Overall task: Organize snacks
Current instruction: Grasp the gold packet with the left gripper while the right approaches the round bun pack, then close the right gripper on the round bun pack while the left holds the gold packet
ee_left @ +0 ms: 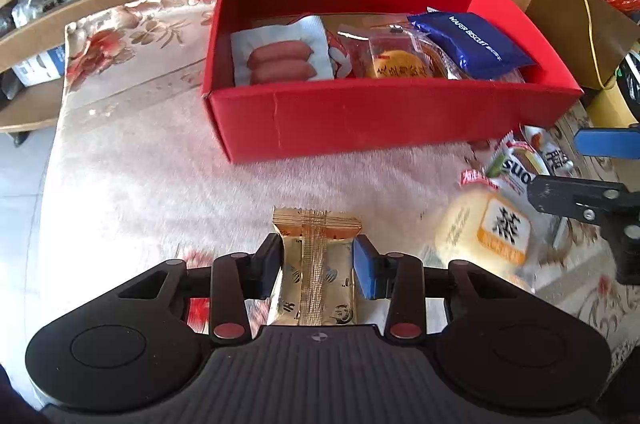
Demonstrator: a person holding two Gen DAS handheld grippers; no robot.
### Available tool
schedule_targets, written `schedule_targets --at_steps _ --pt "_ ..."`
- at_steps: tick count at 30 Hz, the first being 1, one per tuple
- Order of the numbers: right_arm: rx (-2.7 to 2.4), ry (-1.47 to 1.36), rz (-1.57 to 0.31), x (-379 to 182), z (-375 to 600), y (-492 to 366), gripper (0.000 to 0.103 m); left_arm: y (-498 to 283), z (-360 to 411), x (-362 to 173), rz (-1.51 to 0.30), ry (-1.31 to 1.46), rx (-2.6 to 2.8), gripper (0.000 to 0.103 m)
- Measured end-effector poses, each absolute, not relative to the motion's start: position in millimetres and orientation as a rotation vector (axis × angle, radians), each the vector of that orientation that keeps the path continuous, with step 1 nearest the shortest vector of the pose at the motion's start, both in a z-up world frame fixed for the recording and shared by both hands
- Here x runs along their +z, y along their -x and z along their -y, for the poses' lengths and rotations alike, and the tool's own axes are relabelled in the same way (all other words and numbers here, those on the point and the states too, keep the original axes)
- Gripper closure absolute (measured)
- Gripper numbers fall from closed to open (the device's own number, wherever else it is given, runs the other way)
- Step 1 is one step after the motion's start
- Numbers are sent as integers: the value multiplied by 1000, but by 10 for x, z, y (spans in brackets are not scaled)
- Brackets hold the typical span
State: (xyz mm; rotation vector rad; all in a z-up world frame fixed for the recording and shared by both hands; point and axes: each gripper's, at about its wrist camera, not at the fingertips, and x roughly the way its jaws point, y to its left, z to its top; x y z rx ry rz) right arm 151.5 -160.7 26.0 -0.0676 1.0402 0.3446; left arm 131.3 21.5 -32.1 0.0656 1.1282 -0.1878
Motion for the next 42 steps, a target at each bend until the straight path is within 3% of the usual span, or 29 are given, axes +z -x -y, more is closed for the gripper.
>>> schedule_targets --at_steps 10,11,14,18,27,28,30,32,36,40,42 --pt "369 61 -1090 172 1566 -1423 33 -947 -85 -316 -1150 -76 -248 52" --pt "369 55 -1098 152 1571 -1424 32 -933 -77 -319 -1148 -82 -250 49" --pt "371 28 -1122 109 1582 -1463 32 -951 -74 -312 -1142 -83 -255 24" --pt "427 24 -1152 34 1486 -1542 27 -962 -44 -326 -1145 -100 -263 18" --pt "488 184 -1169 -235 1112 -1618 20 -977 -42 -410 -1172 -112 -274 18" --pt "482 203 -1163 -234 1096 -1593 22 -975 -43 -406 -1171 -115 -271 20" --pt "467 245 -1145 -216 1098 -1525 38 -959 -41 -392 -1163 -128 -261 29" --pt "447 238 -1139 -175 1161 -1459 47 -949 -61 -371 -1157 -124 -255 37" --pt "446 186 -1167 -125 1305 -1343 49 -920 -87 -336 -1155 -101 -263 51" --pt "436 154 -1160 -24 1381 -1142 49 -880 -56 -305 -1145 -106 -268 49" --pt "428 142 -1147 38 1426 -1049 49 -873 -28 -335 -1147 -120 -254 39"
